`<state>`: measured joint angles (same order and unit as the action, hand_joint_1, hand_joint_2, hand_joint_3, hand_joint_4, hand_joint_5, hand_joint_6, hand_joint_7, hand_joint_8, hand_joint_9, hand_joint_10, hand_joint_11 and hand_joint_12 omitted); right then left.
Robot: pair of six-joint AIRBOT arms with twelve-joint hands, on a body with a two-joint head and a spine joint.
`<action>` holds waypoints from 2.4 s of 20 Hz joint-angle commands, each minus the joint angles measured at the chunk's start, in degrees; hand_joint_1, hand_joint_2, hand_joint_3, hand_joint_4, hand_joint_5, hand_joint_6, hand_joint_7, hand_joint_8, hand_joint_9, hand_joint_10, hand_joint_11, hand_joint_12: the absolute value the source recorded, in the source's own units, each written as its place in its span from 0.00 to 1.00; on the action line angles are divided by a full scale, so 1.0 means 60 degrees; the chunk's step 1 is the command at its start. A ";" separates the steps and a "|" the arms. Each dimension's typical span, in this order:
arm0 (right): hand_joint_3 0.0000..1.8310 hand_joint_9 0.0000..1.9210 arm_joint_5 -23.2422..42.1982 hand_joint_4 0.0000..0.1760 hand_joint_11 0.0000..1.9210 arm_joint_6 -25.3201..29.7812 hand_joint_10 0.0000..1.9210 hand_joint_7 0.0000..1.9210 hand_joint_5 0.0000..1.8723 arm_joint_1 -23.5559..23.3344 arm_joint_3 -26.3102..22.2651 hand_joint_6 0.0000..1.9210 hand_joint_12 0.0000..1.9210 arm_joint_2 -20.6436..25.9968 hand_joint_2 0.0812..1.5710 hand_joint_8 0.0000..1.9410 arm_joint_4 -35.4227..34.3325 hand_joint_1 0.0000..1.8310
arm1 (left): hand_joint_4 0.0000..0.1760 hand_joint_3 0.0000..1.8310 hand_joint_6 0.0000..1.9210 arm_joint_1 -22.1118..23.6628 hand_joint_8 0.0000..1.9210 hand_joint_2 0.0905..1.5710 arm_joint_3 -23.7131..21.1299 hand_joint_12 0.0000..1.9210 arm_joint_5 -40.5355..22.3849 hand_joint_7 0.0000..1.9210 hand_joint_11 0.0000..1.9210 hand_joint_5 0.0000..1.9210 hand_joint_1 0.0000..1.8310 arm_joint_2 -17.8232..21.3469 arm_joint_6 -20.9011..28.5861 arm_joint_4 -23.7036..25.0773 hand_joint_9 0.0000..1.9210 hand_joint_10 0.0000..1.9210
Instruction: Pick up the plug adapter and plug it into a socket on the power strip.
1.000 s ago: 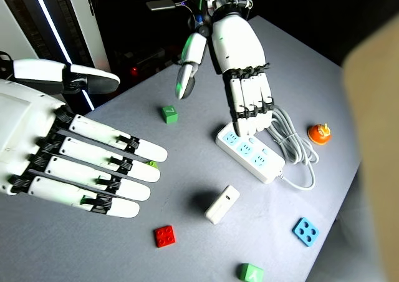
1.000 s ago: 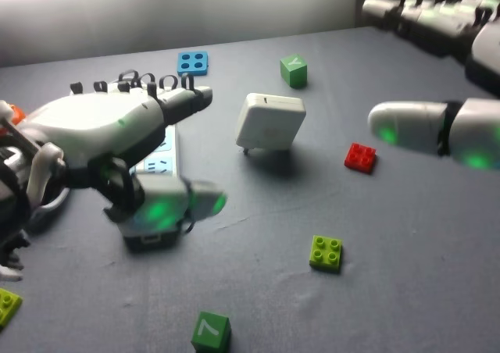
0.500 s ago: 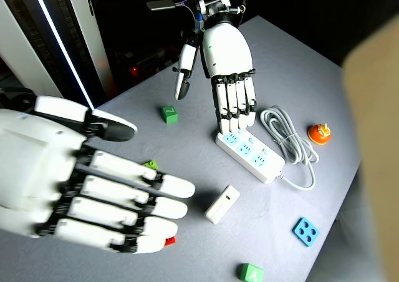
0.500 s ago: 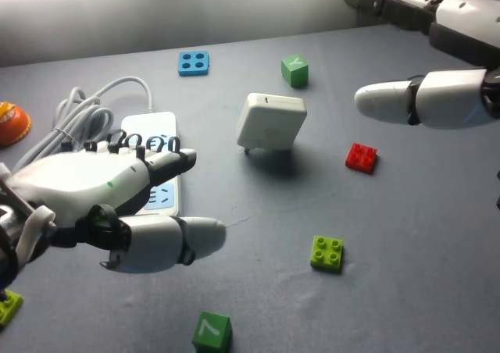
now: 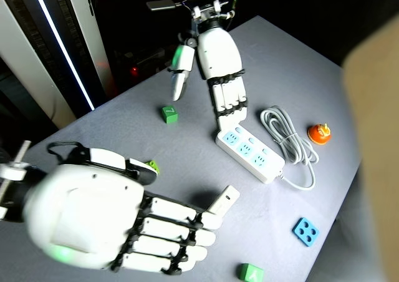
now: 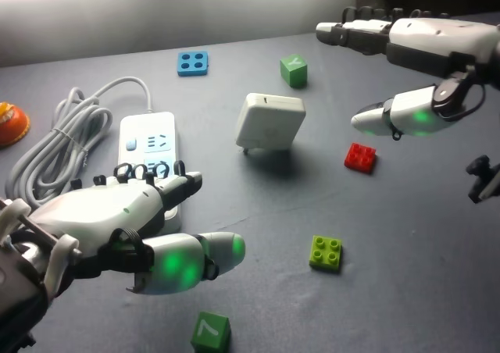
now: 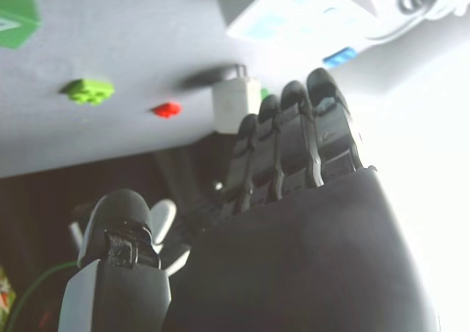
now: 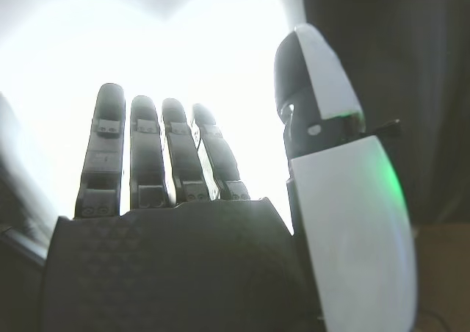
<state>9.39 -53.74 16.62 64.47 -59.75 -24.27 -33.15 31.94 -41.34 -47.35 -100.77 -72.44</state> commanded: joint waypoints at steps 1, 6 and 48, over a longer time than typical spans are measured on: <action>0.00 0.00 0.0737 0.00 0.00 0.0094 0.00 0.00 0.02 -0.0183 0.0181 0.00 0.14 -0.0056 0.75 0.00 0.0059 0.57 | 0.00 0.00 0.00 0.0015 0.00 0.75 0.0038 0.12 -0.0805 0.05 0.00 0.03 0.01 -0.0024 0.0055 0.0415 0.04 0.00; 0.00 0.00 -0.0541 0.00 0.00 0.0807 0.00 0.00 0.01 -0.0745 0.0934 0.00 0.09 -0.0570 0.75 0.00 0.0056 0.56 | 0.00 0.00 0.00 -0.0268 0.00 0.76 0.0362 0.10 -0.1131 0.05 0.00 0.03 0.00 -0.0430 0.0288 0.0604 0.04 0.00; 0.00 0.00 -0.2572 0.00 0.00 -0.0612 0.00 0.00 0.00 -0.1061 0.4904 0.00 0.07 -0.4607 0.76 0.00 0.0056 0.53 | 0.00 0.00 0.00 -0.1250 0.00 0.76 0.1068 0.13 -0.1280 0.05 0.00 0.03 0.00 -0.1128 0.0733 0.1323 0.04 0.00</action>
<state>-11.90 -57.71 10.66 93.71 -87.74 -23.35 -40.99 38.15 -46.57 -54.46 -96.57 -66.52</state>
